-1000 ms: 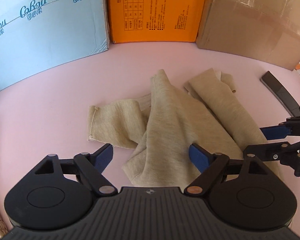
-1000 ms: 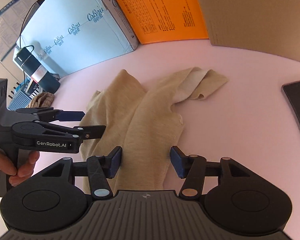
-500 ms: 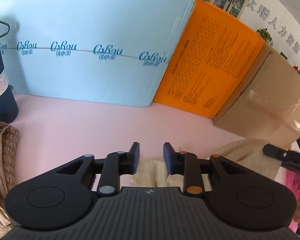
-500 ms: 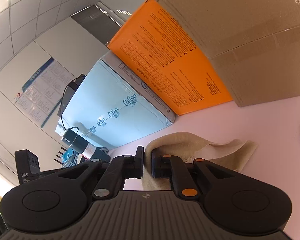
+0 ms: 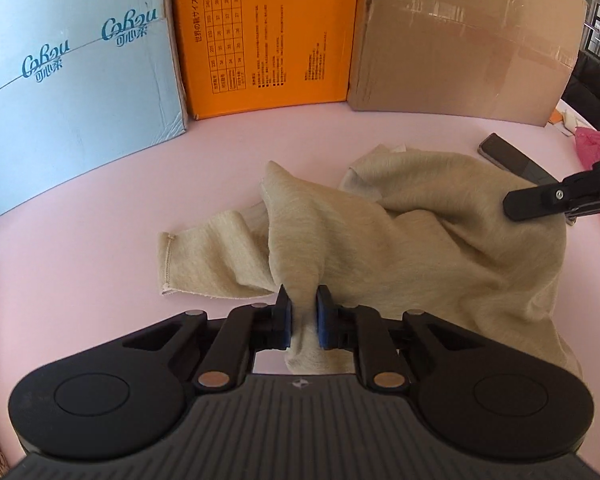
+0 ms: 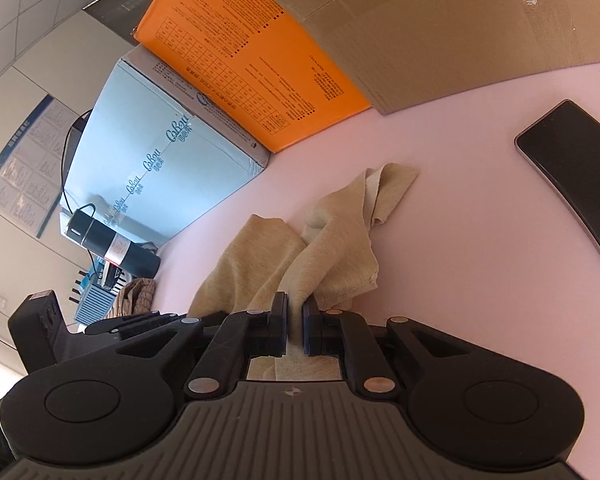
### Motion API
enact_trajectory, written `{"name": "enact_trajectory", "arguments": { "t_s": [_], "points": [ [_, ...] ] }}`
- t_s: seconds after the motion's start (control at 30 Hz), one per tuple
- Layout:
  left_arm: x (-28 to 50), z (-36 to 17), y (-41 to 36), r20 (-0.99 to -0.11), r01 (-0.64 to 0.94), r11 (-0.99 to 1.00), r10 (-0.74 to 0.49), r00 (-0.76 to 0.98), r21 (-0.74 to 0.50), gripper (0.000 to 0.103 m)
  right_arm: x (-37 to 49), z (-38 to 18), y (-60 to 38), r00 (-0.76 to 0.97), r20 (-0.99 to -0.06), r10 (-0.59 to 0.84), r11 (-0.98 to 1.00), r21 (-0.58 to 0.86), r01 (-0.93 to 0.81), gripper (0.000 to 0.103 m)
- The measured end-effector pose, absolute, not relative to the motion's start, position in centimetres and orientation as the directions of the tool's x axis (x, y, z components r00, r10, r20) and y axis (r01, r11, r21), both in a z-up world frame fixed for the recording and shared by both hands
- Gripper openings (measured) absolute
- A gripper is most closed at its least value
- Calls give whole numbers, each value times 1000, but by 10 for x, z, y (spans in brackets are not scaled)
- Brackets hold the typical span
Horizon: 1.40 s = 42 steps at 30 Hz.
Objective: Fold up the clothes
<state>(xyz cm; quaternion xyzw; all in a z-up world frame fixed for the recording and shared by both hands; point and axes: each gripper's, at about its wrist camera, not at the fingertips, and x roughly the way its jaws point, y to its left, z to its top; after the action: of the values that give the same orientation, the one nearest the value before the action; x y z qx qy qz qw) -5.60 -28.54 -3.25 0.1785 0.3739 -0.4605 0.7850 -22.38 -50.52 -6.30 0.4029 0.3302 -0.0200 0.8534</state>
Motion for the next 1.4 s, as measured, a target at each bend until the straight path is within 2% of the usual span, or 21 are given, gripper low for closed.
{"name": "enact_trajectory", "arguments": {
  "t_s": [0.13, 0.33, 0.6, 0.67, 0.7, 0.8, 0.87, 1.0, 1.03, 1.13, 1.2, 1.4],
  "points": [
    [-69, -15, -246, -746, 860, 504, -603, 281, -83, 10, -223, -63, -488, 754, -580, 309, 699, 676, 233, 7],
    [-118, -38, -173, -853, 894, 435, -503, 139, -111, 10, -244, -80, -449, 630, -623, 462, 715, 683, 151, 7],
    [-159, -38, -122, -883, 891, 413, -469, 30, -190, 12, -299, -93, -413, 488, -630, 604, 666, 735, 126, 8],
    [-158, -33, -120, -885, 897, 398, -466, 18, -192, 18, -306, -89, -413, 459, -651, 605, 686, 719, 115, 18],
    [-156, -31, -120, -886, 901, 389, -463, 9, -194, 20, -309, -86, -413, 449, -662, 600, 700, 706, 106, 26],
    [-150, -21, -118, -888, 913, 353, -459, -20, -203, 31, -315, -71, -419, 464, -664, 586, 723, 687, 71, 32],
    [-146, -11, -114, -884, 926, 324, -467, -23, -195, 44, -316, -57, -427, 500, -658, 564, 738, 673, 53, 43],
    [-132, 3, -113, -876, 937, 300, -482, -11, -177, 56, -308, -37, -451, 585, -665, 464, 797, 602, 53, 50],
    [-126, 7, -112, -873, 938, 303, -488, 3, -167, 60, -304, -35, -456, 603, -671, 433, 813, 579, 61, 59],
    [-106, 10, -116, -861, 930, 343, -504, 67, -129, 67, -294, -32, -472, 652, -672, 351, 851, 520, 77, 75],
    [-92, 10, -121, -843, 909, 404, -520, 137, -102, 70, -284, -34, -477, 671, -674, 308, 866, 491, 95, 80],
    [-49, -10, -141, -736, 801, 582, -602, 309, -140, 74, -254, -59, -484, 689, -656, 309, 828, 542, 145, 84]
  ]
}}
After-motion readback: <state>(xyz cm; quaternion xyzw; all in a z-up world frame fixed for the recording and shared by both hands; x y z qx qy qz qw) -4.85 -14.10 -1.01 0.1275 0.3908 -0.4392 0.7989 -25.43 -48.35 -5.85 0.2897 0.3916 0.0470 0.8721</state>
